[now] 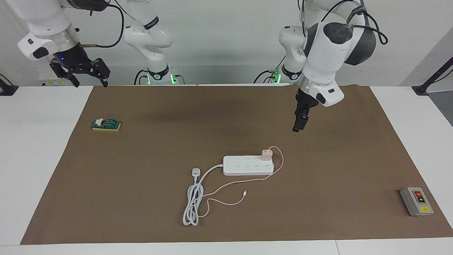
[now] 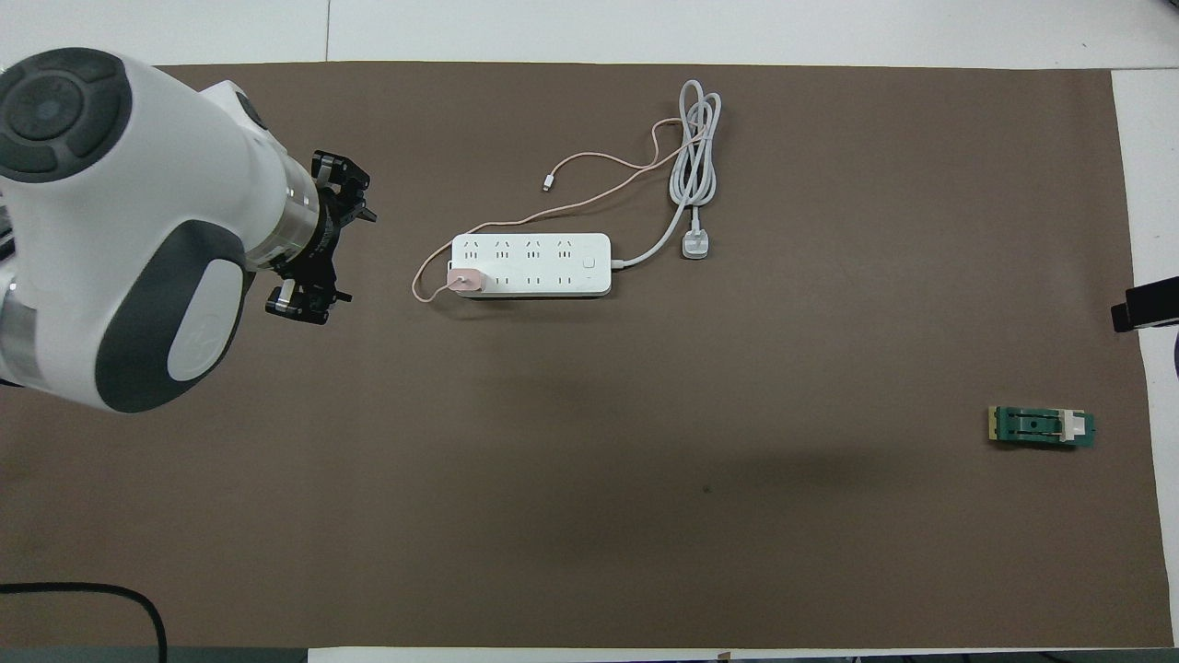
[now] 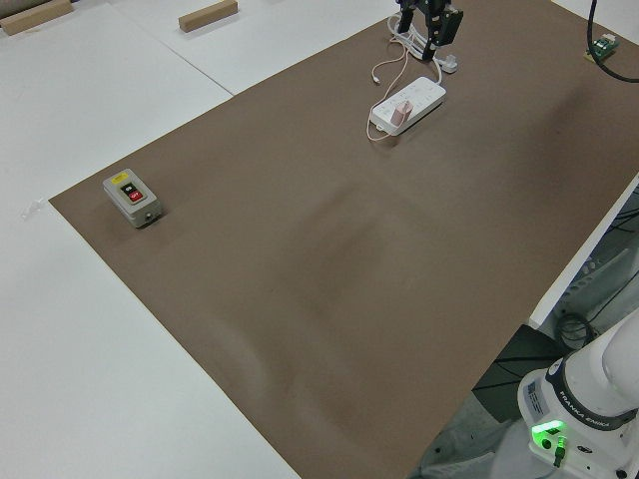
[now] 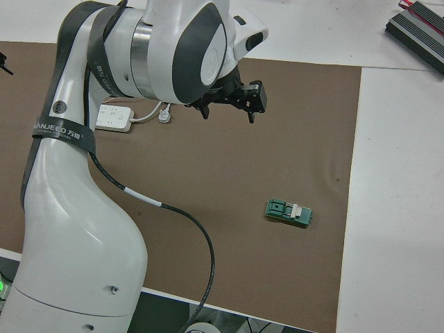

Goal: Plug charger into power strip

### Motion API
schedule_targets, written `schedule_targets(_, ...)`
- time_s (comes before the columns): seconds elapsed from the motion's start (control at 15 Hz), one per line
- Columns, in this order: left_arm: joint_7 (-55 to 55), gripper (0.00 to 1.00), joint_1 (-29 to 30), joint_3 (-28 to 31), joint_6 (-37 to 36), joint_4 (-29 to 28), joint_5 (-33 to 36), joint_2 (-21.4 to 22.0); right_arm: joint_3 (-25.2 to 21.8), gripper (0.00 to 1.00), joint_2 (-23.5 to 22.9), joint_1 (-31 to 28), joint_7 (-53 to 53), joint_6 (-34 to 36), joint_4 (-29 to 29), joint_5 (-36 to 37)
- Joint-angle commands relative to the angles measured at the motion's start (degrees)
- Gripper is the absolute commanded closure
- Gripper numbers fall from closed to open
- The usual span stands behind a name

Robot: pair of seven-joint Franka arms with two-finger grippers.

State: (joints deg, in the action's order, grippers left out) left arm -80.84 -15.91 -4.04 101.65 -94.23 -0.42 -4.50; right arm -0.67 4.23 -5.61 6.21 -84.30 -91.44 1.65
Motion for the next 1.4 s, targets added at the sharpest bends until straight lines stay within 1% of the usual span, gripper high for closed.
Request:
schedule_targets(0.0, 15.9, 0.14, 3.2, 0.0, -5.7, -0.4, -1.1, 3.7, -0.1, 0.0, 0.3, -0.2, 0.8, 0.9, 0.2, 0.8)
schedule_targets(0.2, 32.2, 0.14, 7.4, 0.3, -9.8, -0.5, -0.6, 6.3, -0.1, 0.0, 0.3, -0.2, 0.7, 0.9, 0.2, 0.8)
schedule_targets(0.4, 49.7, 0.14, 12.9, 0.3, -12.4, -0.8, -0.4, 9.4, -0.1, 0.0, 0.3, -0.2, 0.7, 0.9, 0.1, 0.8)
schedule_targets(0.53, 58.9, 0.14, 16.4, 0.3, -14.2, -0.7, -0.4, 10.5, -0.1, 0.0, 0.3, -0.2, 0.7, 0.9, 0.1, 0.8)
schedule_targets(0.6, 62.2, 0.14, 16.9, 0.3, -14.3, -0.7, -0.4, 11.2, -0.1, 0.0, 0.3, -0.2, 0.7, 0.9, 0.2, 0.8)
schedule_targets(0.73, 66.4, 0.0, 17.0, 0.3, -12.1, -0.8, -0.5, 11.2, -0.1, 0.0, 0.3, -0.3, 0.6, 0.9, 0.1, 0.7)
schedule_targets(0.87, 65.6, 0.0, 16.9, 0.3, -11.1, -2.0, -0.5, 11.5, -0.2, 0.0, 0.3, -0.3, 0.6, 0.9, 0.2, 0.7)
schedule_targets(1.06, 65.3, 0.0, 16.0, -0.3, -12.0, -1.8, 0.1, 11.7, -0.2, 0.0, 0.3, -0.3, 0.7, 0.9, 0.1, 0.8)
schedule_targets(1.2, 68.7, 0.0, 16.0, 0.4, -14.7, -0.4, 0.4, 9.9, -0.2, 0.0, 0.3, -0.3, 0.7, 0.9, 0.1, 0.8)
schedule_targets(1.26, 70.6, 0.0, 15.6, 0.7, -17.3, 2.2, 0.3, 7.2, -0.2, 0.0, 0.3, -0.3, 0.7, 0.9, 0.1, 0.8)
schedule_targets(1.33, 70.7, 0.0, 14.6, 1.2, -19.7, 5.9, 0.3, 5.4, -0.2, 0.0, 0.3, -0.3, 0.7, 0.9, 0.1, 0.7)
